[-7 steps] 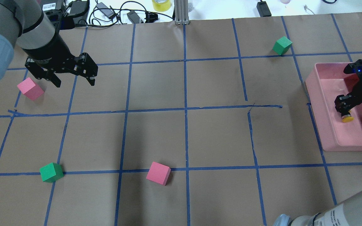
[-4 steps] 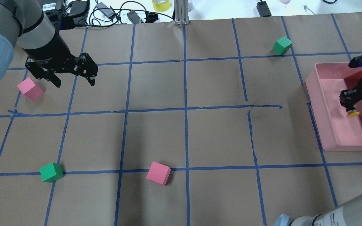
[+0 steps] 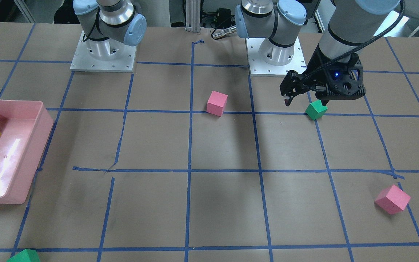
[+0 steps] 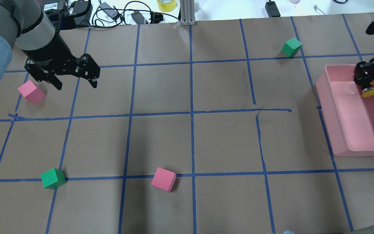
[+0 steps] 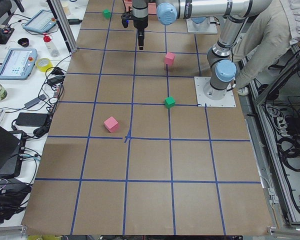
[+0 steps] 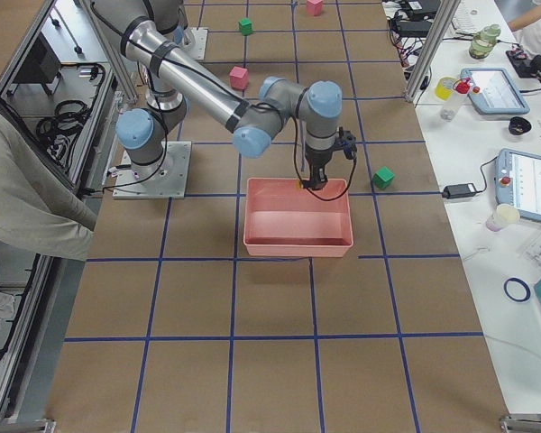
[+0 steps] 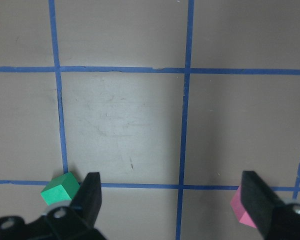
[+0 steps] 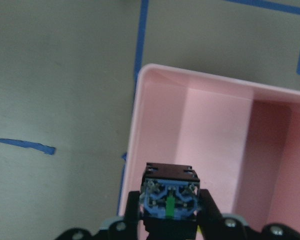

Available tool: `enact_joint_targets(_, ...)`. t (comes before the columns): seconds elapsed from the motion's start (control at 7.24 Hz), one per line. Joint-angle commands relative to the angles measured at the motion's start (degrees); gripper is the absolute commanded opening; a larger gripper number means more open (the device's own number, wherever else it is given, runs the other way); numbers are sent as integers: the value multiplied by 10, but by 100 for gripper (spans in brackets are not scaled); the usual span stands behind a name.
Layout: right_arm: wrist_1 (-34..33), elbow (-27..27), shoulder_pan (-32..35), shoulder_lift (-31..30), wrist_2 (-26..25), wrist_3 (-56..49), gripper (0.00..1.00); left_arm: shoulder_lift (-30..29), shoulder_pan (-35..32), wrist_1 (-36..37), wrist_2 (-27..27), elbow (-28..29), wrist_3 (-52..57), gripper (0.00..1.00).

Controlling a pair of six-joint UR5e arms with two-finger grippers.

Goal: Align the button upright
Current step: 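Lift the button switch out of the tray and carry it toward the table center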

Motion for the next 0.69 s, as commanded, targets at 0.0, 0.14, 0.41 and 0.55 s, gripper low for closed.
enact_joint_targets(0.0,15,-18,127,0,-6,94,0,4,0,0,3,-11,0,100)
enact_joint_targets(0.14,11,-19,194,3,1,146,0,4,0,1,3,-12,1,100)
enact_joint_targets(0.41,-13,-15,288,35,1,272,0,5,1,2,3,-11,1,100)
enact_joint_targets(0.55,-55,-12,350,57,14,341,0,5,0,2,3,-11,1,100)
